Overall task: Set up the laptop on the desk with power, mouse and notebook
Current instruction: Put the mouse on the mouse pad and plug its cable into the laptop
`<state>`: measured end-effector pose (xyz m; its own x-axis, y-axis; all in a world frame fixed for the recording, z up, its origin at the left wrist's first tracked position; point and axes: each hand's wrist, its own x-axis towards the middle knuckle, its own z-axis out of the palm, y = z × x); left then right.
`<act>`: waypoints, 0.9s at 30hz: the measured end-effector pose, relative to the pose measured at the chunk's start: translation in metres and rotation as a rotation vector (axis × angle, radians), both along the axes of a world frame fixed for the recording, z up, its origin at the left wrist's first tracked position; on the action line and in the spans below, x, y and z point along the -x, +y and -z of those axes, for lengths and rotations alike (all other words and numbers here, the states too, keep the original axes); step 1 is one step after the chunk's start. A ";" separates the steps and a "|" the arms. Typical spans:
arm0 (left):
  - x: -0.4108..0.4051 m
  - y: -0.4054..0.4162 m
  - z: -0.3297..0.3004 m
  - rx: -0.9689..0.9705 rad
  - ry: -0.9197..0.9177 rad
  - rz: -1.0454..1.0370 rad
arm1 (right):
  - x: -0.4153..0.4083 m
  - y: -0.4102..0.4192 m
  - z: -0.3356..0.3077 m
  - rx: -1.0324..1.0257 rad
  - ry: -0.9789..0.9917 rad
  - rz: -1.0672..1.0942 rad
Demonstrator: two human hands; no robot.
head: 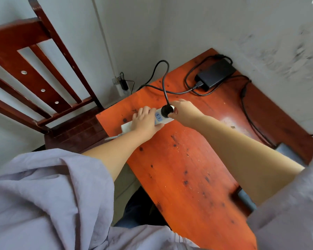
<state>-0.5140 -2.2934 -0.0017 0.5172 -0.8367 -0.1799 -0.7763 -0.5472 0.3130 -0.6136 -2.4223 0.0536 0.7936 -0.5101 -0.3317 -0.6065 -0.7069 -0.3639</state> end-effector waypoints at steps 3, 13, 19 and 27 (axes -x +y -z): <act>0.008 0.008 -0.015 0.126 -0.099 0.055 | 0.041 -0.002 -0.003 -0.011 -0.076 0.142; 0.126 -0.067 -0.039 0.227 -0.032 0.790 | 0.215 0.040 -0.008 0.125 -0.187 0.664; 0.220 -0.104 -0.035 0.188 0.042 1.142 | 0.322 0.071 -0.028 0.325 -0.198 1.023; 0.350 -0.097 -0.039 -0.018 0.123 1.262 | 0.418 0.101 -0.025 0.453 -0.296 1.441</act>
